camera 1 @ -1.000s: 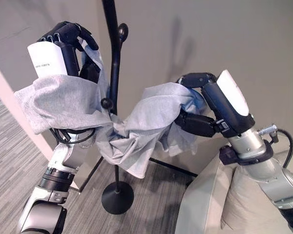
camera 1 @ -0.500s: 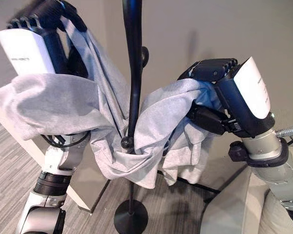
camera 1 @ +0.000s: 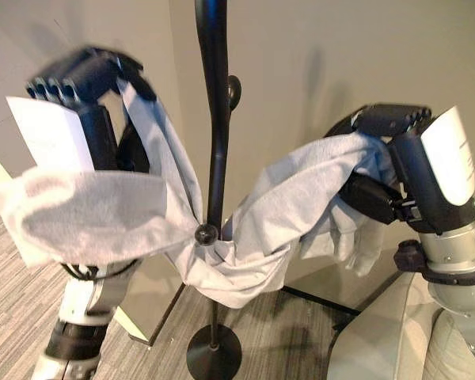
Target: Hang the clothes on the sofa on the clothes rack.
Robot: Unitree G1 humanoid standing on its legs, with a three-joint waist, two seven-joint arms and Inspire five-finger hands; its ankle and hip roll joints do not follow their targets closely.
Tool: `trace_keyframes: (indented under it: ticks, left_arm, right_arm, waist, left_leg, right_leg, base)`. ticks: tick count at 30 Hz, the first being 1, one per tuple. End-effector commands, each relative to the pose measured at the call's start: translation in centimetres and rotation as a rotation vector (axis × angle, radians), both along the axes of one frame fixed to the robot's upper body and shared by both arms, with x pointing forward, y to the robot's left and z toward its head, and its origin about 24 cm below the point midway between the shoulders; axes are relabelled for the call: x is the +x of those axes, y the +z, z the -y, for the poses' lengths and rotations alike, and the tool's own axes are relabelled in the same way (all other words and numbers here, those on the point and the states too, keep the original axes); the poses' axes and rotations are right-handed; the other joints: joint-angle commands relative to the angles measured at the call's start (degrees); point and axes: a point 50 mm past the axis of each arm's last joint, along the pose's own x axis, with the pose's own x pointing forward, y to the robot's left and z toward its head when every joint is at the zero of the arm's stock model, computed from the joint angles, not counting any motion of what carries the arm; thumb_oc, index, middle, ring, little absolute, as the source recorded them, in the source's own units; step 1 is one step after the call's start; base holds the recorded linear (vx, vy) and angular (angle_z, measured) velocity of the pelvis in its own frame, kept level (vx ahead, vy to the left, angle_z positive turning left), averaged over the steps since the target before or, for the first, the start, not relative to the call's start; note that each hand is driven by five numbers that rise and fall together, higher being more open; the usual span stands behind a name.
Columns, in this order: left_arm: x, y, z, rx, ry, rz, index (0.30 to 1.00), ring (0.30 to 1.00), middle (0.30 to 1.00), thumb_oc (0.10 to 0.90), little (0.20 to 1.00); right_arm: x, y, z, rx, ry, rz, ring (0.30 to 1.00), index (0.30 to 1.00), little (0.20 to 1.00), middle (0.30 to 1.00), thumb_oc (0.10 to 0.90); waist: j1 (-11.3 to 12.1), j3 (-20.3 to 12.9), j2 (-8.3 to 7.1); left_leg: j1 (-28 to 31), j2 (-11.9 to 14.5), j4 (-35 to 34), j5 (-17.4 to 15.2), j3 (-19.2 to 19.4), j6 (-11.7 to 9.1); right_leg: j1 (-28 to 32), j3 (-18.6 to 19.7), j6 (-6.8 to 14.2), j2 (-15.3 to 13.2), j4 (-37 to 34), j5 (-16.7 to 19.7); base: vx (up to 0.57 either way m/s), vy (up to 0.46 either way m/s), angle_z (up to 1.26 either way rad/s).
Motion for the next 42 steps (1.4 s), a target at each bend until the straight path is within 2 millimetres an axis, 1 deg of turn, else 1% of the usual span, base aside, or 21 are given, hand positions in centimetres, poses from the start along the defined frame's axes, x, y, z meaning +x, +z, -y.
trace_keyframes:
  ticks: [1,8,9,10,11,13,14,15,17,18,20,22,23,27,29,32,35,36,37,38,42]
  left_arm:
    - [-1.0,2.6,-0.1,0.013,-0.074,0.121,0.300,0.300,0.300,0.400,0.300]
    - [-2.6,1.9,-1.0,-0.015,-0.066,0.101,0.300,0.300,0.300,0.400,0.300]
    - [-2.5,2.1,-1.0,-0.046,-0.084,0.115,0.300,0.300,0.300,0.400,0.300]
    - [-2.4,2.2,-1.0,-0.046,-0.085,0.117,0.300,0.300,0.300,0.400,0.300]
    - [-2.1,2.4,-0.7,-0.058,-0.114,0.124,0.300,0.300,0.300,0.400,0.300]
    - [-1.8,2.3,-0.5,-0.069,-0.126,0.115,0.300,0.300,0.300,0.400,0.300]
    - [-1.8,2.3,-0.5,-0.070,-0.127,0.117,0.300,0.300,0.300,0.400,0.300]
    - [-1.5,2.3,-0.1,-0.083,-0.158,0.100,0.300,0.300,0.300,0.400,0.300]
    - [-1.0,2.1,0.5,-0.097,-0.191,0.082,0.300,0.300,0.300,0.400,0.300]
    - [-0.8,1.9,1.0,-0.107,-0.217,0.067,0.300,0.300,0.300,0.400,0.300]
    - [-0.3,1.9,1.9,-0.116,-0.267,0.057,0.300,0.300,0.300,0.400,0.300]
    - [-0.1,2.3,2.6,-0.092,-0.295,0.064,0.300,0.300,0.300,0.400,0.300]
    - [0.4,2.8,3.3,-0.068,-0.324,0.072,0.300,0.300,0.300,0.400,0.300]
    - [0.5,3.1,3.6,-0.057,-0.338,0.088,0.300,0.300,0.300,0.400,0.300]
    - [0.6,2.8,3.8,-0.055,-0.344,0.086,0.300,0.300,0.300,0.400,0.300]
    - [0.6,2.9,3.4,-0.035,-0.316,0.087,0.300,0.300,0.300,0.400,0.300]
    - [0.4,3.8,1.7,0.039,-0.197,0.128,0.300,0.300,0.300,0.400,0.300]
    - [0.5,4.7,0.5,0.081,-0.103,0.168,0.300,0.300,0.300,0.400,0.300]
    - [0.7,5.2,0.3,0.096,-0.081,0.189,0.300,0.300,0.300,0.400,0.300]
    - [0.7,5.3,0.3,0.096,-0.080,0.191,0.300,0.300,0.300,0.400,0.300]
    - [2.3,7.7,0.7,0.148,-0.046,0.249,0.300,0.300,0.300,0.400,0.300]
  right_arm:
    - [-1.6,3.6,0.1,0.143,0.075,0.209,0.300,0.300,0.300,0.300,0.400]
    - [-2.8,3.7,0.8,0.152,0.057,0.231,0.300,0.300,0.300,0.300,0.400]
    - [-2.7,3.9,0.9,0.170,0.057,0.246,0.300,0.300,0.300,0.300,0.400]
    - [-2.7,4.0,0.9,0.170,0.056,0.249,0.300,0.300,0.300,0.300,0.400]
    - [-2.5,4.1,0.8,0.181,0.069,0.255,0.300,0.300,0.300,0.300,0.400]
    - [-2.5,4.1,0.8,0.168,0.070,0.248,0.300,0.300,0.300,0.300,0.400]
    - [-2.5,4.1,0.8,0.168,0.070,0.249,0.300,0.300,0.300,0.300,0.400]
    - [-2.4,3.9,0.8,0.160,0.056,0.233,0.300,0.300,0.300,0.300,0.400]
    - [-2.4,3.7,1.0,0.146,0.038,0.216,0.300,0.300,0.300,0.300,0.400]
    - [-2.5,3.7,1.0,0.143,0.036,0.217,0.300,0.300,0.300,0.300,0.400]
    - [-2.5,3.7,0.9,0.153,0.033,0.222,0.300,0.300,0.300,0.300,0.400]
    - [-2.2,3.5,0.8,0.157,0.014,0.232,0.300,0.300,0.300,0.300,0.400]
    - [-1.7,3.3,0.4,0.166,0.001,0.235,0.300,0.300,0.300,0.300,0.400]
    - [-1.4,3.2,0.3,0.160,-0.016,0.250,0.300,0.300,0.300,0.300,0.400]
    - [-1.6,3.2,0.6,0.160,-0.034,0.254,0.300,0.300,0.300,0.300,0.400]
    - [-1.8,3.3,0.9,0.145,-0.061,0.269,0.300,0.300,0.300,0.300,0.400]
    - [-2.1,3.7,1.3,0.104,-0.080,0.272,0.300,0.300,0.300,0.300,0.400]
    - [-2.1,4.2,1.7,0.065,-0.095,0.281,0.300,0.300,0.300,0.300,0.400]
    - [-2.0,4.6,1.9,0.049,-0.104,0.291,0.300,0.300,0.300,0.300,0.400]
    - [-2.0,4.6,2.0,0.049,-0.104,0.293,0.300,0.300,0.300,0.300,0.400]
    - [-0.3,6.5,2.8,0.016,-0.141,0.350,0.300,0.300,0.300,0.300,0.400]
  waist:
    - [1.57,-4.47,-0.79]
    - [2.43,-2.08,-1.39]
    - [2.86,-0.40,-2.16]
    - [2.78,-0.19,-2.22]
    - [2.19,0.96,-2.86]
    - [0.88,0.75,-2.17]
    - [0.88,0.82,-2.20]
    - [-0.61,0.17,-1.77]
    - [-2.58,-0.71,0.04]
    - [-3.69,-0.95,0.90]
    - [-4.74,-0.89,1.62]
    - [-5.10,-0.21,1.85]
    - [-4.59,0.63,1.52]
    - [-4.37,1.06,1.07]
    - [-4.73,1.08,1.03]
    - [-4.89,0.63,0.91]
    - [-4.97,-0.46,0.55]
    - [-5.11,-1.42,0.55]
    - [-5.25,-1.83,0.65]
    - [-5.25,-1.72,0.72]
    - [-5.25,-2.99,0.90]
  left_leg:
    - [9.37,7.79,0.58,-6.22,0.99,-4.89]
    - [7.26,8.43,2.06,-4.08,-0.65,-5.61]
    - [5.75,7.99,6.52,-4.78,-1.12,-5.67]
    - [5.13,7.99,7.65,-5.28,-1.36,-5.64]
    - [5.00,8.25,14.39,-8.15,-0.84,-5.66]
    - [6.92,9.25,19.49,-11.54,-0.23,-5.87]
    - [6.50,9.23,19.91,-11.43,-0.28,-5.83]
    - [9.42,9.91,20.09,-12.10,0.12,-5.94]
    - [13.84,10.44,16.52,-12.99,0.03,-6.42]
    - [15.26,9.92,13.86,-14.43,-0.02,-5.88]
    - [16.01,7.68,8.00,-16.95,0.10,-4.44]
    - [16.90,5.08,3.38,-16.47,0.46,-3.25]
    - [17.16,1.79,0.58,-15.85,1.38,-2.11]
    - [16.06,-0.03,0.58,-15.55,2.21,-1.20]
    - [15.95,-0.46,0.58,-15.58,2.34,-0.72]
    - [16.94,-1.04,0.60,-15.69,2.37,0.02]
    - [18.79,-1.58,0.60,-16.40,2.93,0.56]
    - [19.75,-1.44,0.58,-16.75,3.04,0.56]
    - [20.04,-1.31,0.58,-16.86,3.06,0.49]
    - [20.04,-1.27,0.58,-16.89,3.05,0.48]
    - [20.48,-0.41,0.58,-17.04,3.03,0.08]
  right_leg:
    - [-6.35,0.07,4.04,-1.32,0.66,8.04]
    - [-6.29,-0.74,3.44,-0.46,0.57,7.74]
    - [-7.20,-1.15,3.11,-1.22,1.15,8.48]
    - [-7.27,-1.27,3.12,-1.30,1.28,8.43]
    - [-9.24,-2.48,2.81,-2.64,2.13,9.57]
    - [-10.40,-3.27,2.69,-2.56,2.49,9.88]
    - [-10.61,-3.30,2.61,-2.62,2.54,10.14]
    - [-12.56,-3.74,2.76,-2.86,2.99,10.66]
    - [-14.94,-4.31,3.28,-2.40,4.19,10.78]
    - [-16.24,-4.32,3.84,-2.52,4.99,11.08]
    - [-18.16,-4.12,5.04,-4.27,6.51,12.42]
    - [-20.08,-3.12,6.68,-5.86,7.70,15.10]
    - [-21.57,-2.99,9.02,-8.56,6.26,20.10]
    - [-21.79,-2.49,9.57,-10.17,3.99,21.40]
    - [-21.13,-0.50,9.25,-9.81,3.90,19.86]
    - [-20.88,1.52,9.35,-9.45,4.68,20.43]
    - [-20.10,2.36,9.58,-9.21,5.39,20.41]
    - [-19.85,2.66,9.66,-9.01,5.74,20.57]
    - [-19.68,2.63,9.68,-8.87,5.75,20.49]
    - [-19.67,2.61,9.67,-8.83,5.74,20.47]
    - [-19.11,2.35,9.60,-8.17,5.13,20.06]
  base:
    - [-0.05,-0.076,0.02]
    - [-0.12,-0.052,0.13]
    - [-0.21,-0.019,0.17]
    - [-0.42,0.000,0.11]
    - [-0.29,0.042,0.30]
    - [-0.23,0.077,0.55]
    - [-0.18,0.128,0.40]
    - [-0.17,0.145,0.24]
    - [-0.16,0.206,0.20]
    - [-0.14,0.217,0.35]
    - [-0.18,0.254,0.53]
    - [-0.33,0.313,0.18]
    - [-0.36,0.273,-0.08]
    - [-0.24,0.126,-0.01]
    - [-0.16,0.069,-0.13]
    - [-0.04,0.023,0.02]
    - [0.03,-0.008,-0.13]
    - [0.06,-0.032,-0.08]
    - [0.05,-0.027,-0.07]
    - [0.05,-0.026,0.01]
    - [0.06,-0.040,-0.02]
